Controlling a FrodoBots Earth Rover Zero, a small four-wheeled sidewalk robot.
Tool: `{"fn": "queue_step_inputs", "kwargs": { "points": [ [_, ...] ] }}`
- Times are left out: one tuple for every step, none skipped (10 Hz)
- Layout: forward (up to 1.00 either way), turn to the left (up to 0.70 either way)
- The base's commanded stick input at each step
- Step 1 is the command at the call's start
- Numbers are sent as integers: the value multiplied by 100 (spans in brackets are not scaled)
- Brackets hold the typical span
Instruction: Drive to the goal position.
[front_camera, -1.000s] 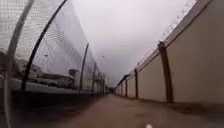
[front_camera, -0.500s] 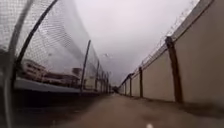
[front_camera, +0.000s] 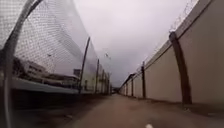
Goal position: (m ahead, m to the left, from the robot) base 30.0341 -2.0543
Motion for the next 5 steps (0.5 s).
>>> {"fn": "queue_step_inputs", "kwargs": {
  "points": [
    [84, 3],
    [84, 3],
    [84, 3],
    [84, 3],
    [84, 3]
  ]
}}
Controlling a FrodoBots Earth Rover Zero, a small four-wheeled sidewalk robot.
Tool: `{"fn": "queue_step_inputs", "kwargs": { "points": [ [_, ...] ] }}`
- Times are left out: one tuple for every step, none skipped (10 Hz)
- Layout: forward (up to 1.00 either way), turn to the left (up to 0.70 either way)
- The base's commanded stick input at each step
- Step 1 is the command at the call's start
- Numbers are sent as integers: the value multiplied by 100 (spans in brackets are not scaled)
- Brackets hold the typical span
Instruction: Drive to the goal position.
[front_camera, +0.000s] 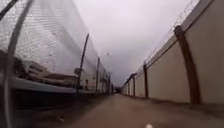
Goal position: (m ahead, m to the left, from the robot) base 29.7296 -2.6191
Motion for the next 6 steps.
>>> {"fn": "queue_step_inputs", "kwargs": {
  "points": [
    [84, 3],
    [84, 3],
    [84, 3],
    [84, 3],
    [84, 3],
    [84, 3]
  ]
}}
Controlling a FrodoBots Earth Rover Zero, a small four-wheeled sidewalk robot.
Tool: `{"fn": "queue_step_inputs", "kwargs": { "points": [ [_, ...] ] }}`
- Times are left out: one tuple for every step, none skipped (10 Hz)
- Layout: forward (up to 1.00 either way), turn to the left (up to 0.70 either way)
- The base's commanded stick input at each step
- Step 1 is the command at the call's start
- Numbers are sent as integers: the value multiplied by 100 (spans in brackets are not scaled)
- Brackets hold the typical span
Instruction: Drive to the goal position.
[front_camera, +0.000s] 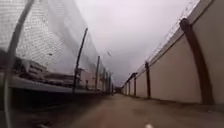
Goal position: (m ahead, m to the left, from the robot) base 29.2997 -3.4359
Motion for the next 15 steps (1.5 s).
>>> {"fn": "queue_step_inputs", "kwargs": {
  "points": [
    [84, 3],
    [84, 3],
    [84, 3],
    [84, 3],
    [84, 3],
    [84, 3],
    [84, 3],
    [84, 3],
    [84, 3],
    [84, 3],
    [84, 3],
    [84, 3],
    [84, 3],
    [84, 3],
    [84, 3]
  ]
}}
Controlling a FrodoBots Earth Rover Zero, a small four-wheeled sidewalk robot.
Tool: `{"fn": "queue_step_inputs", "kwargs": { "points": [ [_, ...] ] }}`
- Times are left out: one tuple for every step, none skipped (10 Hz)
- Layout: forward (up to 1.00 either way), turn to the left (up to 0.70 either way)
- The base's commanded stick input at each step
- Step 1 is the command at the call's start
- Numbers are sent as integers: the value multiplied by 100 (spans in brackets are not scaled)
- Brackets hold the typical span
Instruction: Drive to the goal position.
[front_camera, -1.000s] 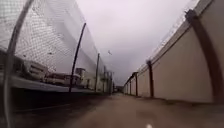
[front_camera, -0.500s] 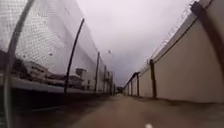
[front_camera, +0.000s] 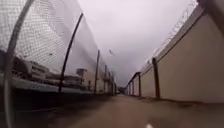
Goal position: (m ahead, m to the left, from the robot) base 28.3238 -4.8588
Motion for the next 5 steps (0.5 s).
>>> {"fn": "queue_step_inputs", "kwargs": {
  "points": [
    [84, 3],
    [84, 3],
    [84, 3],
    [84, 3],
    [84, 3]
  ]
}}
